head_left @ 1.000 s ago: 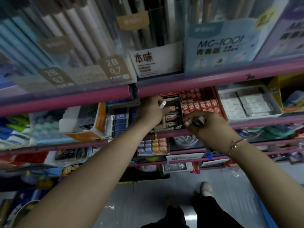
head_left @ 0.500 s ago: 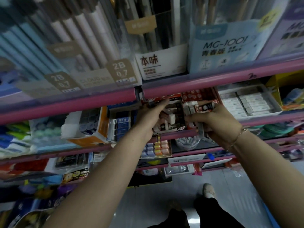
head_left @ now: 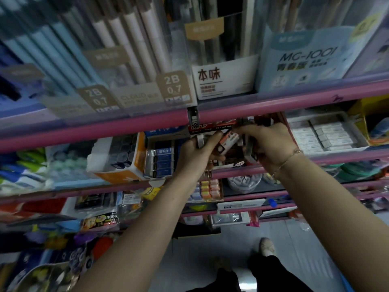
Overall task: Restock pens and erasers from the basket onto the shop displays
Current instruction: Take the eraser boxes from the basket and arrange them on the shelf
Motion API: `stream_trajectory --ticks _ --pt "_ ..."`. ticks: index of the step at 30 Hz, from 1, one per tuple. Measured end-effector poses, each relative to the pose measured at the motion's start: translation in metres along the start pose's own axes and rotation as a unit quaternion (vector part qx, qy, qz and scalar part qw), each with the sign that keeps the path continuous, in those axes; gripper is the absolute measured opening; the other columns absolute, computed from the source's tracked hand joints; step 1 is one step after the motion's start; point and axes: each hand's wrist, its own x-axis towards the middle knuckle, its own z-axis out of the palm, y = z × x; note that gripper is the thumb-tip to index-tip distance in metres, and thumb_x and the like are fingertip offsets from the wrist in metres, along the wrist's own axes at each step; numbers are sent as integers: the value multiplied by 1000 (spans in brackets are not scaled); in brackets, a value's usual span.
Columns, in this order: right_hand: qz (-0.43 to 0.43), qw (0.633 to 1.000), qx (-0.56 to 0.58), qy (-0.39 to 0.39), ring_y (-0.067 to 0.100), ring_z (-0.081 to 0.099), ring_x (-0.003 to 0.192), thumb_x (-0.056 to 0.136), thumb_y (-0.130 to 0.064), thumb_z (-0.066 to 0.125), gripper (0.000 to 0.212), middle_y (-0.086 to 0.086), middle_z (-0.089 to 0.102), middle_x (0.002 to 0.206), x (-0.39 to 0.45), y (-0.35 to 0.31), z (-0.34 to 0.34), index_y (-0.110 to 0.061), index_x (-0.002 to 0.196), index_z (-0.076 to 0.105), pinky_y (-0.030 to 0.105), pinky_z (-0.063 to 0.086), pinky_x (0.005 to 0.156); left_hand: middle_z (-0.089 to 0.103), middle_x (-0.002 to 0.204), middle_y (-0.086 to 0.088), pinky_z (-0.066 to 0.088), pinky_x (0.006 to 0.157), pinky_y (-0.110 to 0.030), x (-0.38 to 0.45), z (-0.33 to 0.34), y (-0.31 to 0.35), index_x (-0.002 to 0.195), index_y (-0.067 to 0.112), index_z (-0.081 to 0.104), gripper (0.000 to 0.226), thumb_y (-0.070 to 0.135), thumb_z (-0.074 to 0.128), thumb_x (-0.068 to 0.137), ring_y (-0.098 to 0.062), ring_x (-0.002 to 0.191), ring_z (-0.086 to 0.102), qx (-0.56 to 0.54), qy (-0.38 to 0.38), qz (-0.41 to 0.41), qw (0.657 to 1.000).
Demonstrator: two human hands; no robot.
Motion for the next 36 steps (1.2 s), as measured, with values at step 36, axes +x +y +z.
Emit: stream_trajectory --ticks 36 --pt "-20 961 -275 -33 5 59 48 60 -5 84 24 -6 64 61 28 -4 -17 -15 71 65 17 43 44 56 85 24 37 59 -10 32 -16 3 93 37 62 25 37 78 74 8 79 54 386 -149 122 902"
